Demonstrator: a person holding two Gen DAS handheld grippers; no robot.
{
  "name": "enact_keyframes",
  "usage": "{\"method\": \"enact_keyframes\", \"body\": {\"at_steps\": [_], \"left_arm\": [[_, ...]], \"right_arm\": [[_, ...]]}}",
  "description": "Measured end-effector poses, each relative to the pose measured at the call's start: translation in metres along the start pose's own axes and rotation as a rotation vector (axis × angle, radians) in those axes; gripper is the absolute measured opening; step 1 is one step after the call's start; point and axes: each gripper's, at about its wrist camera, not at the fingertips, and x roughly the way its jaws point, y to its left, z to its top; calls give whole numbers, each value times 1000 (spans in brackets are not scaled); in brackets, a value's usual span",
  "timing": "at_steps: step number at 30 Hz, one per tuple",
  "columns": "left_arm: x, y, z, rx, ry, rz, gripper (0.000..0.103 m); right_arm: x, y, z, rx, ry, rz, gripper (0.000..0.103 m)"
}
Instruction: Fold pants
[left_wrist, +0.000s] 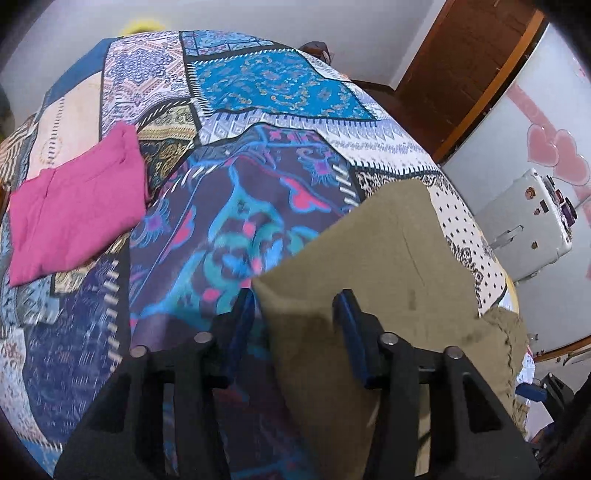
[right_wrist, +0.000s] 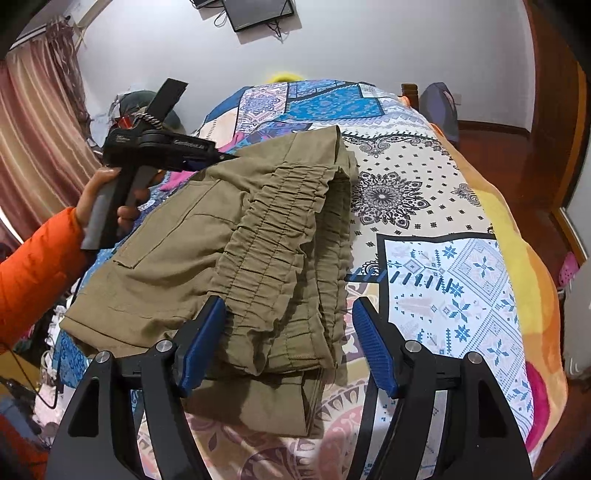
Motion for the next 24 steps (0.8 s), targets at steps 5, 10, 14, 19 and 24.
{"method": "enact_keyframes", "body": {"at_steps": [5,10,14,19,24], "left_arm": [[3,3,8,8,-6,25,14],[-5,4,1,33,-31,132,10],[-26,15,-20,17,-49,192,9],[-63,26,-64,2,-60,247,9],[-98,36,-115,-66,-72,245,8]], "right_arm": [[3,-4,2,12,2,15,67],[4,-5,9,-1,-8,-32,67],[2,-8,20,-4,-11,-87,67],[-13,1,28,-18,-48,-77,67],[-21,20,27,-32,-64,-37,67]]}}
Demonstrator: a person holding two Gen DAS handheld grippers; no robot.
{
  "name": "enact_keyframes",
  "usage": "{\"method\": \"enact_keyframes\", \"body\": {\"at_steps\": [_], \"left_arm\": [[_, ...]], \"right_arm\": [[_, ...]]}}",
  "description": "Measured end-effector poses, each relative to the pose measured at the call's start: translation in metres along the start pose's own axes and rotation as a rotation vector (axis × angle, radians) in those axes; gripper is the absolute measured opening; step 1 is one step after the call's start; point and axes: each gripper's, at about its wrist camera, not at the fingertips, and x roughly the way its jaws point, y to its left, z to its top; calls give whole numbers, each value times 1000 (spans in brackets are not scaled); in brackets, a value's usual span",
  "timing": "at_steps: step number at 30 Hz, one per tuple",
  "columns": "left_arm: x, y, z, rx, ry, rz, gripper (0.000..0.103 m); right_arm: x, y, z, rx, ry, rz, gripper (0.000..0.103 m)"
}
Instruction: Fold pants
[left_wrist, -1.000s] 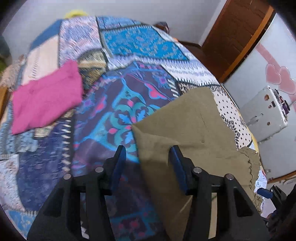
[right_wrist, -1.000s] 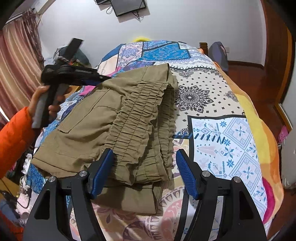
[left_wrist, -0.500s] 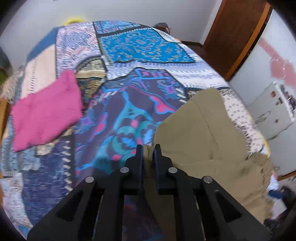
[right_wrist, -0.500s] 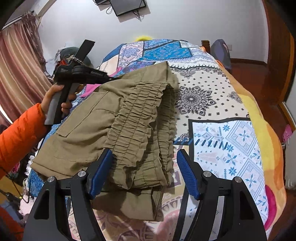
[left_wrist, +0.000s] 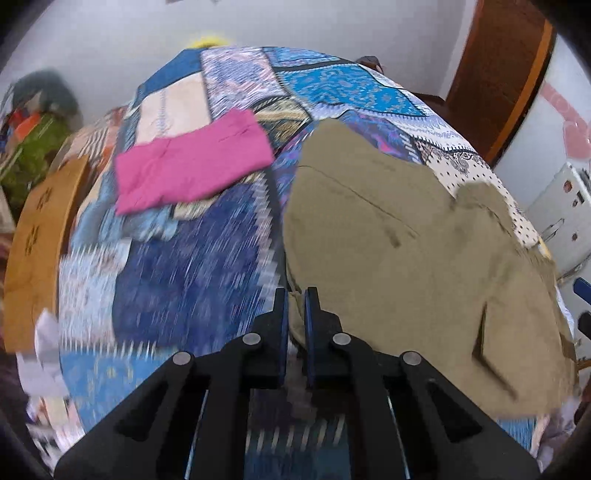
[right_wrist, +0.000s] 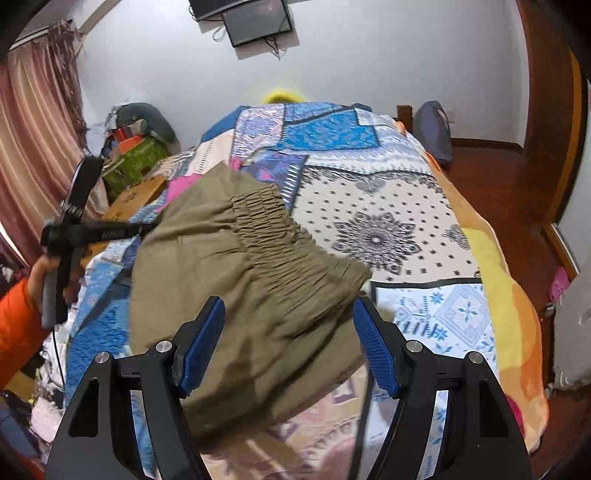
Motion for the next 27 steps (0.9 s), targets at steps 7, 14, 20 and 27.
{"method": "enact_keyframes", "body": {"at_steps": [7,14,20,27], "left_arm": [[-30,12,-52,-42,-3,8,8],[-20,21,-82,-27,47,85,8],[-33,34,-83,-40,43,94,8],[-76,7,-45,10,-71,5,9]], "right_arm": [[12,23,-15,-64,50,4,67],[31,9,-29,-46,90,-33,67],[36,-7,-24,-22,98,-64,67],[22,-5,2,-10,51,-30,67]]}}
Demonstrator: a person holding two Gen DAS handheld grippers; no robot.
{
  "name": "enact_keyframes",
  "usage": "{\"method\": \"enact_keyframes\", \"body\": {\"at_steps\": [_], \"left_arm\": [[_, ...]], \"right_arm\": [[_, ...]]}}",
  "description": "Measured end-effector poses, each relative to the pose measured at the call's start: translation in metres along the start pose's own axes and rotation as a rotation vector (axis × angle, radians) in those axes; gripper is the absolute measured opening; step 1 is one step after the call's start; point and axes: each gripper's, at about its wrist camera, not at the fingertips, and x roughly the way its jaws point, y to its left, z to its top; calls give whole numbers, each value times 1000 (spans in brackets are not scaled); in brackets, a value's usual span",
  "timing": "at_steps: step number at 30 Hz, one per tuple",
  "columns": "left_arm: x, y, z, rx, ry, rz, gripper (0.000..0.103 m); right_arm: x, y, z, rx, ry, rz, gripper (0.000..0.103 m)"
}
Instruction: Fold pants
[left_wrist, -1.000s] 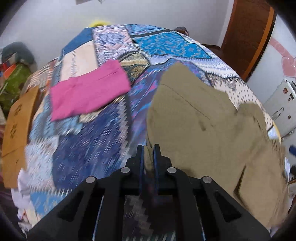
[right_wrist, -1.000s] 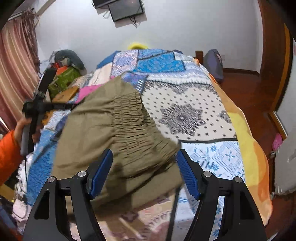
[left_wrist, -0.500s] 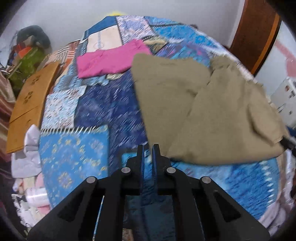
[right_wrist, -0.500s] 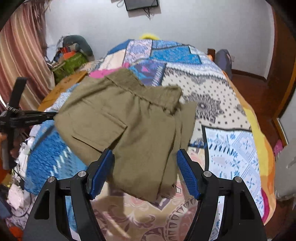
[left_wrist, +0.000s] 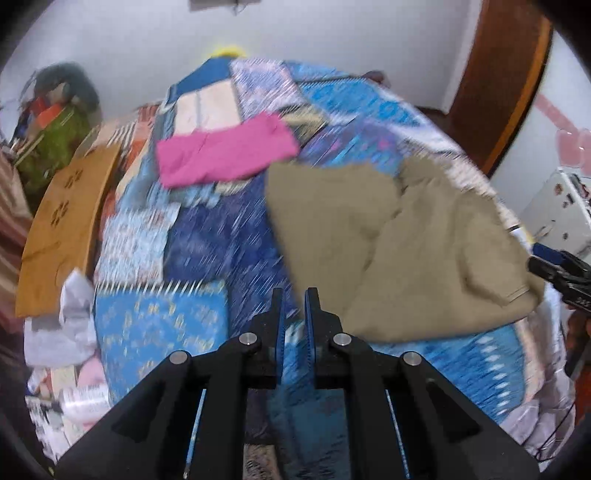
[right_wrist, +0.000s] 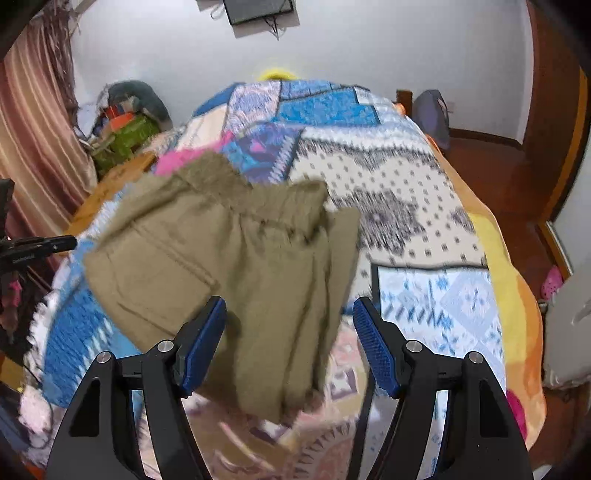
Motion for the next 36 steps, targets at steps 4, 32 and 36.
{"method": "enact_keyframes", "body": {"at_steps": [4,32,36], "left_arm": [[-2,-36,25,59,-26,-95,9],[65,-49,22,148,73,-84,7],[58,-20,11,118,85,8,9]], "right_arm": [[4,14,18,-21,-29,53,67],[20,4,2,-88,75,51,54],[12,-17,-9,-48,95,-14,54]]}}
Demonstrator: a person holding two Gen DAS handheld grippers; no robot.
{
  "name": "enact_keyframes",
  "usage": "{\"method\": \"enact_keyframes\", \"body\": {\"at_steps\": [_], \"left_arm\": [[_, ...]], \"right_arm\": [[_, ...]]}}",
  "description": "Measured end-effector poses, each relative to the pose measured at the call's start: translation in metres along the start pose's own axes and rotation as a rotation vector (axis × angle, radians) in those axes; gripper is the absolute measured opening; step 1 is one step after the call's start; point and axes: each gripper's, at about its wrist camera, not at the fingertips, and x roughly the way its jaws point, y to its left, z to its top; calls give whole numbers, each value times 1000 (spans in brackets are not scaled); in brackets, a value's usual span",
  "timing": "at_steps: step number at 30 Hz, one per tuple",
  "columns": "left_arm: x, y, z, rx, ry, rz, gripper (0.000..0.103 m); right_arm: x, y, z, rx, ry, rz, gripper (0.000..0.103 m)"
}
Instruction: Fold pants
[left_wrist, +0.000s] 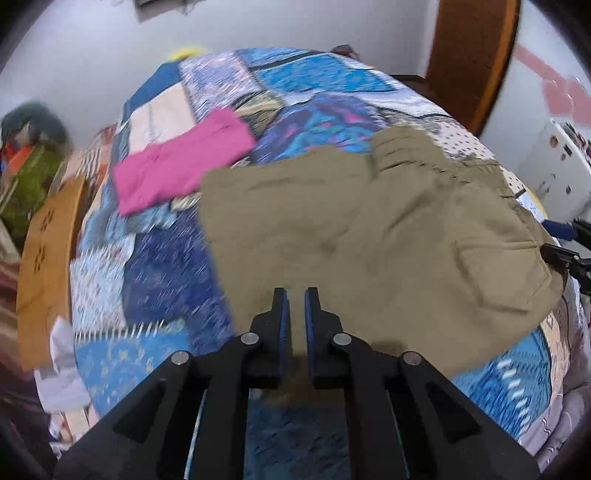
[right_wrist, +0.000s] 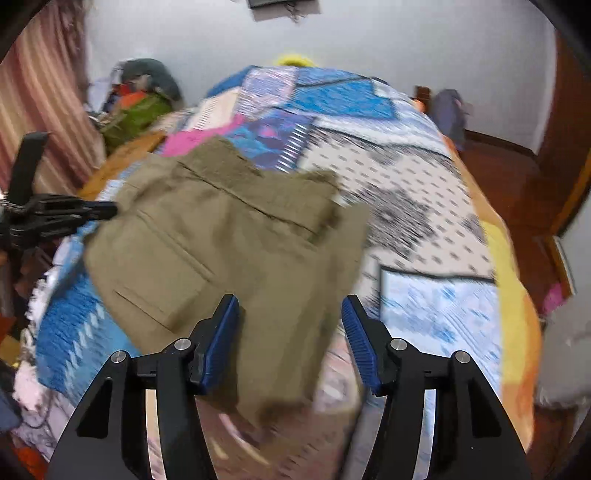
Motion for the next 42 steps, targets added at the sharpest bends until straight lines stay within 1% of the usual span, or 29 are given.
{"method": "enact_keyframes", "body": {"at_steps": [1,2,4,6,8,10,12,15,17,20,21,24,28,29,30,35,39,42], "left_arm": [[-2,7,-3,-19,2,-2,10],[-4,15,-5,-41,0,-3,13],[-12,33,-9,-91,-11,3,24],[-18,43,-10,-129,-27,-4,49],[-23,51,-10,-157,-51,-25,54],[-22,51,-8,-159,-54,-38,57],[-15,49,-7,-164,-47,-71,66],[6,42,-5,-170,-4,-117,67],[21,39,-4,-177,23,-131,67],[35,42,-2,-237,24,-200,67],[39,46,0,-271,29,-238,67],[46,49,7,-302,24,-271,67],[46,45,15,-295,24,-299,66],[44,42,16,-284,23,-307,65],[41,41,16,-278,22,-308,62],[28,31,8,-249,36,-332,60],[21,22,6,-216,32,-345,60],[27,20,10,-216,34,-349,60]], "right_arm": [[-3,-7,-3,33,-2,13,55],[-6,-12,-4,58,-6,18,55],[-11,-18,-5,79,-15,6,55],[-15,-18,-4,83,-28,0,56],[-16,-16,-1,89,-37,3,60],[-12,-14,0,90,-36,8,62],[-3,-14,1,101,-22,24,63],[16,-18,1,147,5,74,64],[25,-23,1,192,5,115,64],[34,-29,7,233,0,153,64],[37,-31,9,241,4,165,64],[44,-32,16,242,15,194,66],[49,-31,22,253,31,237,67],[48,-30,22,250,34,238,67],[46,-30,21,245,35,243,67],[35,-24,11,225,56,290,66],[33,-22,8,207,75,288,66],[39,-21,13,196,89,286,66]]}}
